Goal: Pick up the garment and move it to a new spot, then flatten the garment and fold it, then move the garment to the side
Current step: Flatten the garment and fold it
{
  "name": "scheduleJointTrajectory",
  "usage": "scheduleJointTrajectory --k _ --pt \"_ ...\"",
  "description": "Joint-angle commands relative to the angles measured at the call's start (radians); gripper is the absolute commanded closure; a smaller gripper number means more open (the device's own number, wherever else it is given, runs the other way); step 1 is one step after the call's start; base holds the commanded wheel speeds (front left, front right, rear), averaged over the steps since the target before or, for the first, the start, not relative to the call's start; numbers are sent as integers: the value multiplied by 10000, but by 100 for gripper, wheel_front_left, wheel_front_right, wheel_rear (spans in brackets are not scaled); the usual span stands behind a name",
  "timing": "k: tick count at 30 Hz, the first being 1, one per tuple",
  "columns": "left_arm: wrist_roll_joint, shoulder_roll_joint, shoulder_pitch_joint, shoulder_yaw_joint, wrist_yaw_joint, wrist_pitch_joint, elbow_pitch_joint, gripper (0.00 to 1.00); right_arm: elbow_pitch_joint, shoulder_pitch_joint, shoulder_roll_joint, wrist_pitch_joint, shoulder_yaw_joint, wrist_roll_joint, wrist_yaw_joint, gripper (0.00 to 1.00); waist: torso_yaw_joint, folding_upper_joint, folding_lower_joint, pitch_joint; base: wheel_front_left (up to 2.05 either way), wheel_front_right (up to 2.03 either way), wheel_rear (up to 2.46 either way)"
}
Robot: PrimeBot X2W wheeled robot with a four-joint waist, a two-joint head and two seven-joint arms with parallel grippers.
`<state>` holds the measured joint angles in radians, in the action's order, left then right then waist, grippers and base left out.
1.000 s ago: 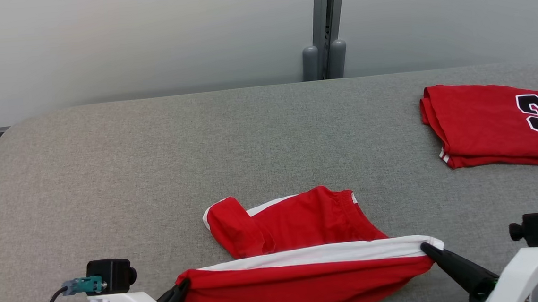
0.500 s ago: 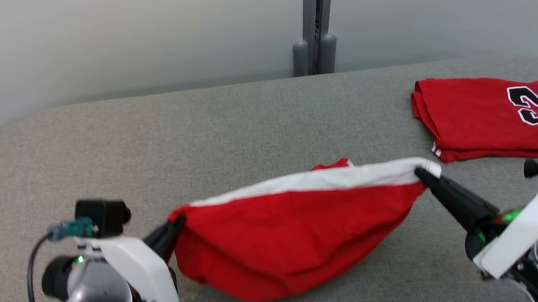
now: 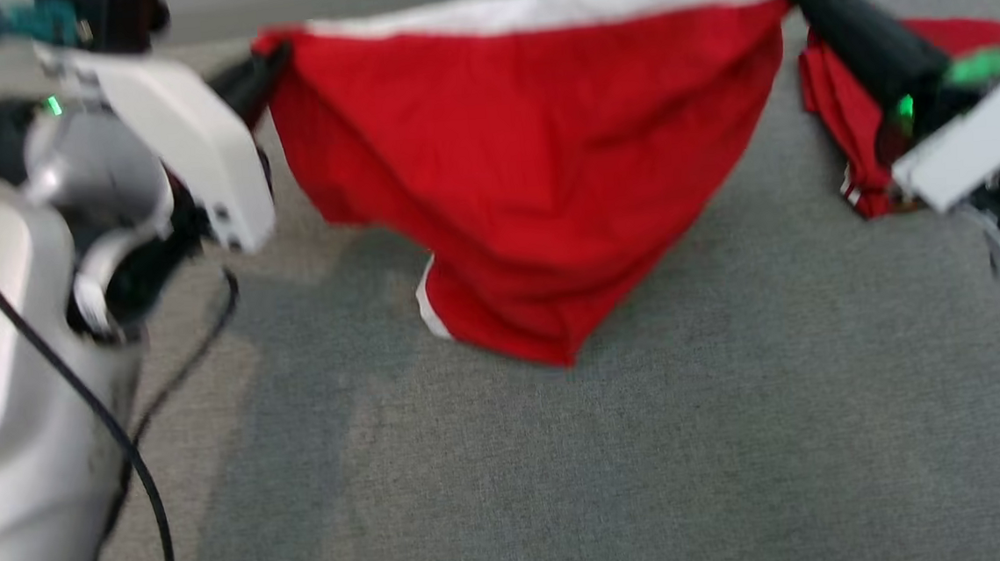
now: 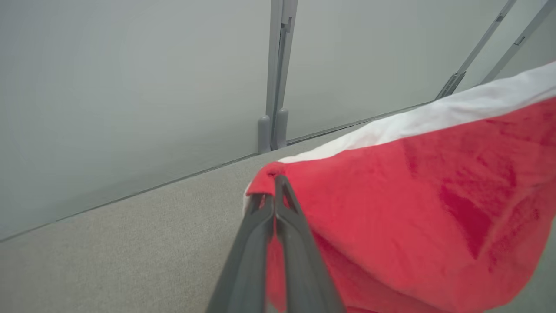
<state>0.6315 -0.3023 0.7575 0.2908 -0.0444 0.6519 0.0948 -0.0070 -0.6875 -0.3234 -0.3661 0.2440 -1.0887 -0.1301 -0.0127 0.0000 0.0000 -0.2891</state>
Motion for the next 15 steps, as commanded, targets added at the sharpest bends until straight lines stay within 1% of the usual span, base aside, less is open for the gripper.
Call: scheduleJointTrajectory --k 1,4,6,9,12,15 --pt "-125 -52 508 -16 -94 -41 210 100 183 -455 -126 84 94 -27 -16 100 -125 0 0 -951 0 0 0" --pt "-352 125 2204 72 -242 -105 1223 100 987 -2105 -177 264 448 -114 -16 100 -148 0 0 -1748 0 0 0" --pt "-443 248 3356 21 -272 -228 1963 100 1797 -3176 -199 446 535 33 -14 100 -158 0 0 -2215 0 0 0" --pt "-785 466 5067 135 -223 -323 3058 100 3035 -4953 24 606 621 154 -20 100 -95 0 0 -2874 0 0 0" --pt "-1359 543 6769 306 -243 -915 4267 100 4155 -6656 459 1242 496 122 -20 100 -66 0 0 -3326 0 0 0" --pt "-1784 729 8177 366 -293 -2035 5412 100 4926 -8008 837 2050 365 -50 -20 100 4 0 0 -3515 0 0 0"
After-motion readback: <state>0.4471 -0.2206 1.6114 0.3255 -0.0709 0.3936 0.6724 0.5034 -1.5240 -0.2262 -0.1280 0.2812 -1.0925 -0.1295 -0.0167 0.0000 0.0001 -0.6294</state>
